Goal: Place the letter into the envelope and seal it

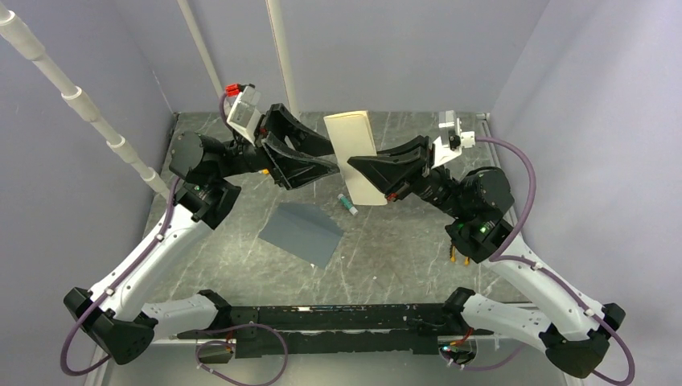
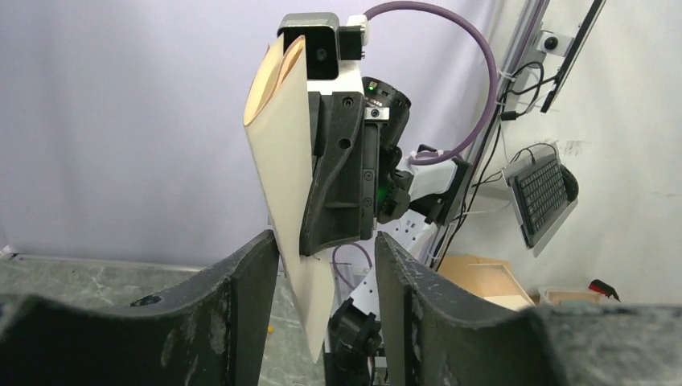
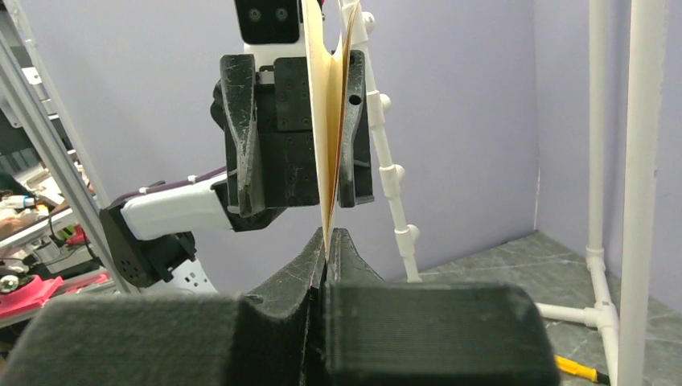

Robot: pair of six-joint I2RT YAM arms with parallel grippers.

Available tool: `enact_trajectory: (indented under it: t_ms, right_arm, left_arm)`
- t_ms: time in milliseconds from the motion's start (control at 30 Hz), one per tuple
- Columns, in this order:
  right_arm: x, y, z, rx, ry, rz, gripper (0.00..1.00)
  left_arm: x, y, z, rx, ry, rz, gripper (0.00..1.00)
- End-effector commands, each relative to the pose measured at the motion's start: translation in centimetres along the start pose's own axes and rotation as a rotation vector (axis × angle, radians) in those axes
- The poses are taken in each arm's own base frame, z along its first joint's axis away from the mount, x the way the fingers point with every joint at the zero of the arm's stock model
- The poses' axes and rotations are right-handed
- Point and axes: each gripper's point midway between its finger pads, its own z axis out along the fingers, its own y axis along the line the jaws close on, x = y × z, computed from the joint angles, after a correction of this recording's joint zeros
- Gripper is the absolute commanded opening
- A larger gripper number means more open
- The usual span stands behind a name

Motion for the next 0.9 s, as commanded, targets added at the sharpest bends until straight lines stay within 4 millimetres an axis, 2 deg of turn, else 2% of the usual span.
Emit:
enact_trajectory:
  t_ms: [0, 300, 400, 467, 500, 600, 633, 700, 867]
  right_arm:
    - [-0.5, 0.6, 0.2, -0.021, -0.017, 0.029, 0.00]
    - [1.5, 1.1, 0.0, -0.066, 0.060, 0.069, 0.00]
    - [1.7, 1.1, -0.1, -0.063, 0.072, 0.077, 0.00]
    - [1.9, 1.0, -0.2, -0.057, 0.081, 0.085, 0.00]
    - [2.3, 1.0, -0.4, -0.048, 0.103, 0.096, 0.02]
    - [3.2, 1.0, -1.1, -0.040, 0.162, 0.086, 0.30]
    - [3.5, 1.2, -1.4, -0.043, 0.189, 0.082, 0.35]
    - [3.8, 1.6, -1.9, -0.054, 0.246, 0.066, 0.39]
    - [3.8, 2.5, -2.8, -0.078, 0.333, 0.036, 0.39]
  left_arm:
    - [-1.3, -0.7, 0.1, 0.004, -0.046, -0.003, 0.49]
    - [-1.2, -0.2, 0.5, 0.007, -0.044, -0.046, 0.43]
    - [-1.2, -0.4, 0.5, 0.015, -0.043, -0.046, 0.29]
    - [-1.1, -0.3, 0.5, 0.012, -0.038, -0.052, 0.11]
    - [-1.1, -0.2, 0.5, 0.011, -0.036, -0.055, 0.06]
    - [-0.4, -0.2, 0.5, 0.016, 0.013, -0.067, 0.03]
    - [-0.2, -0.2, 0.5, 0.014, 0.036, -0.070, 0.02]
    - [0.5, -0.1, 0.5, 0.020, 0.079, -0.076, 0.03]
    - [1.5, -0.5, 0.3, 0.060, 0.147, -0.093, 0.02]
